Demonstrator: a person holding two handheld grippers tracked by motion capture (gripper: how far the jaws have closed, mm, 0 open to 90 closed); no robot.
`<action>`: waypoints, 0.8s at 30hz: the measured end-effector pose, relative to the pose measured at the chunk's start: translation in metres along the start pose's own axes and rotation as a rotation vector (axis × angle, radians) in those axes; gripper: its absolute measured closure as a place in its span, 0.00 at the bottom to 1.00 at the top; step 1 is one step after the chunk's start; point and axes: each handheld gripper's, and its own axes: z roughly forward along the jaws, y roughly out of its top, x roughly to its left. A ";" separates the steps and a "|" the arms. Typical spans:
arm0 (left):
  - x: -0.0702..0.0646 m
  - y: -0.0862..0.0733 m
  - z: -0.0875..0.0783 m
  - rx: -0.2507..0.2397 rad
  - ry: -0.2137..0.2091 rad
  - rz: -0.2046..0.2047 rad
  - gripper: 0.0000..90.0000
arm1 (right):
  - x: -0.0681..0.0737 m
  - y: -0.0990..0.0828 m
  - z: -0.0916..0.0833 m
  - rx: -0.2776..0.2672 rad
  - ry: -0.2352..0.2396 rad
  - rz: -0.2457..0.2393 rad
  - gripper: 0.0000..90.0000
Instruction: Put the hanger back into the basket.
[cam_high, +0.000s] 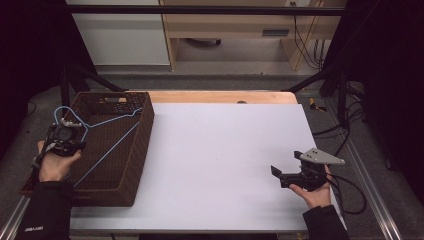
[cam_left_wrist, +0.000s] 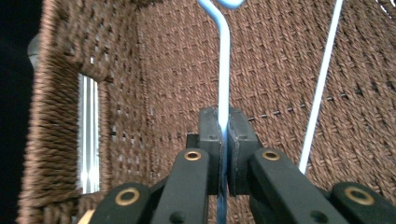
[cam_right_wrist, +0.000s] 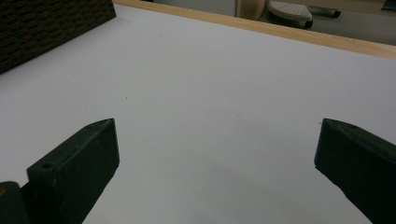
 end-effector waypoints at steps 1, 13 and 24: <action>0.000 0.000 0.000 -0.003 -0.007 -0.005 0.95 | 0.000 0.000 0.000 -0.001 -0.001 -0.002 0.01; -0.002 -0.006 -0.038 -0.200 -0.080 -0.052 0.75 | 0.000 0.000 0.000 -0.006 0.002 0.001 0.01; -0.036 -0.012 -0.080 -0.446 -0.203 -0.043 0.50 | 0.000 0.000 -0.001 -0.018 0.005 0.009 0.01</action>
